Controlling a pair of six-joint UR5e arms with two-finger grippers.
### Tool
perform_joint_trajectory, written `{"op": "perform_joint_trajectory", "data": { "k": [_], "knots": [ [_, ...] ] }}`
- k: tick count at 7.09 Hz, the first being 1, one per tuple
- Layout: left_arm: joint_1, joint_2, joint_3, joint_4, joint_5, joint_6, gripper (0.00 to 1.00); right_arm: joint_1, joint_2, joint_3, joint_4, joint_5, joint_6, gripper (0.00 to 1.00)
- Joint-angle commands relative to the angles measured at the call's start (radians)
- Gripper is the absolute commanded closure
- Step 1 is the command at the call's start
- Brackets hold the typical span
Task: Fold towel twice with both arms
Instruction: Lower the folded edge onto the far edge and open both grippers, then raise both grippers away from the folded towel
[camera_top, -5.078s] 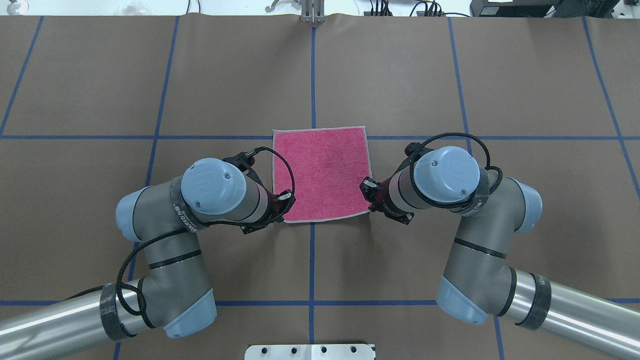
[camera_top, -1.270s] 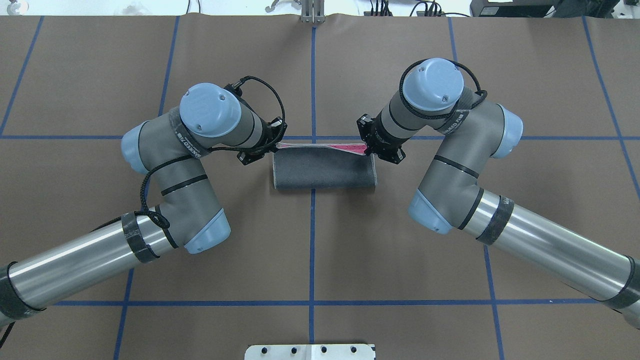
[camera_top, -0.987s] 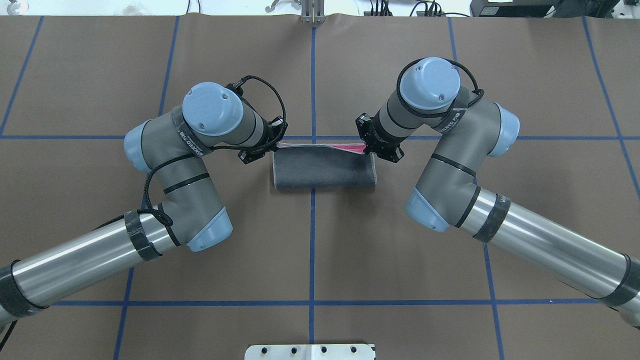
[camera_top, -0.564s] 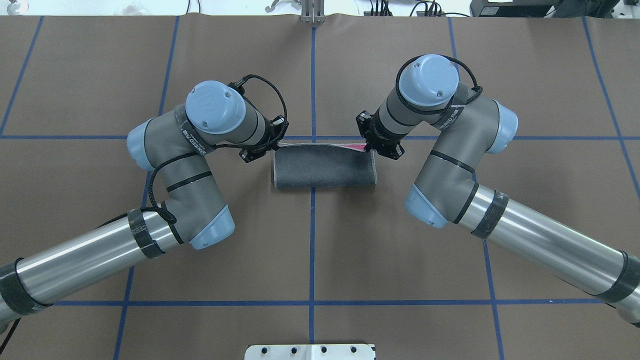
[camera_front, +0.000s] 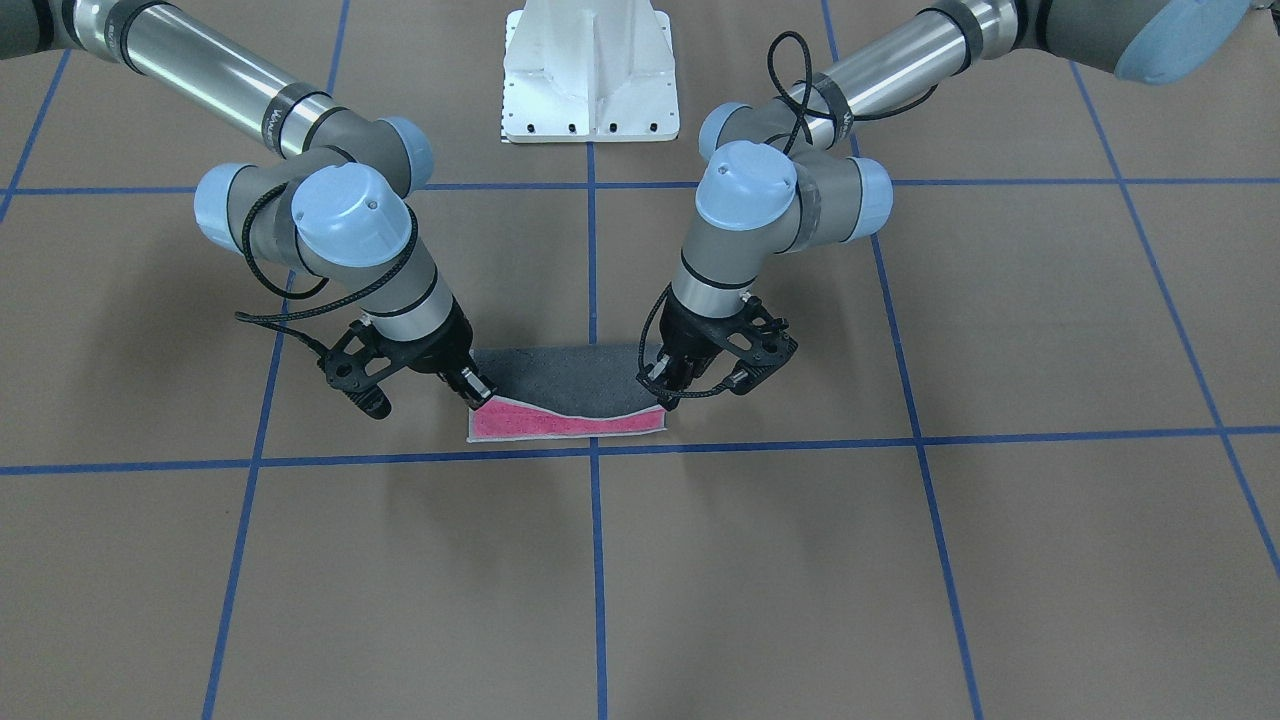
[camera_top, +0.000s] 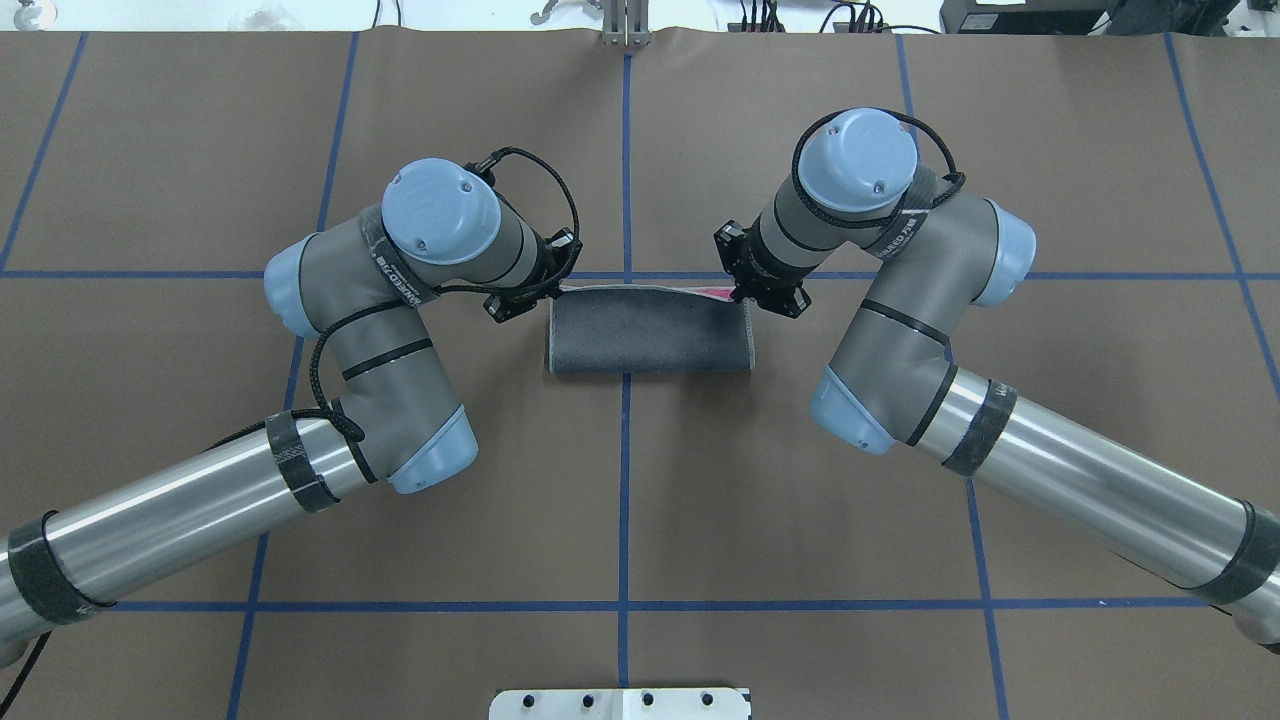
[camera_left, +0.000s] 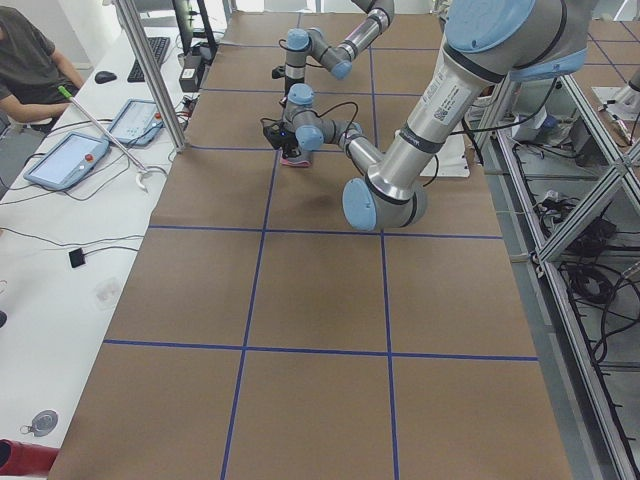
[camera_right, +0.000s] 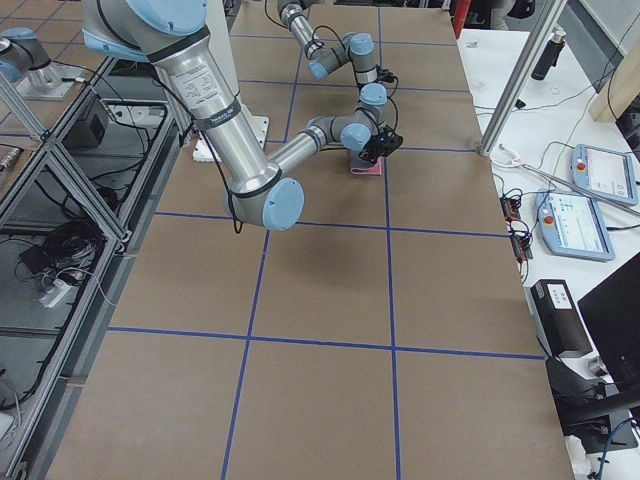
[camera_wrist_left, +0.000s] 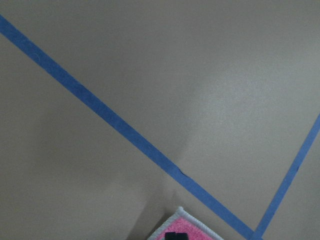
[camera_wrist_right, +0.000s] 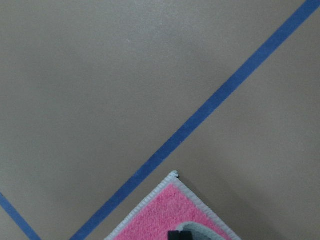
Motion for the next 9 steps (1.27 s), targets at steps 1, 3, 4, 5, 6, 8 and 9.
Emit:
{"op": "perform_joint_trajectory", "data": {
  "k": [1, 3, 4, 5, 6, 8, 9],
  "knots": [
    [0.0, 0.0, 0.03, -0.046, 0.002, 0.002, 0.66, 0.002, -0.002, -0.004, 0.0, -0.007, 0.0, 0.81],
    [-0.012, -0.001, 0.035, -0.058, 0.002, 0.0, 0.0, 0.008, -0.002, -0.004, -0.001, -0.01, 0.001, 0.0],
    [-0.026, -0.001, 0.033, -0.064, 0.0, 0.0, 0.0, 0.012, 0.0, -0.001, -0.001, -0.007, 0.0, 0.0],
    [-0.044, -0.007, 0.024, -0.064, -0.006, 0.005, 0.0, 0.012, 0.002, 0.008, 0.002, -0.007, 0.0, 0.0],
    [-0.061, -0.007, 0.013, -0.064, -0.041, 0.006, 0.0, 0.012, -0.015, 0.026, 0.041, -0.009, 0.012, 0.0],
    [-0.101, -0.006, -0.002, -0.055, -0.115, 0.006, 0.0, -0.009, -0.105, 0.052, 0.22, -0.025, 0.133, 0.0],
    [-0.1, -0.004, -0.002, -0.054, -0.113, 0.005, 0.0, -0.036, -0.121, 0.059, 0.253, -0.057, 0.194, 0.01]
  ]
}}
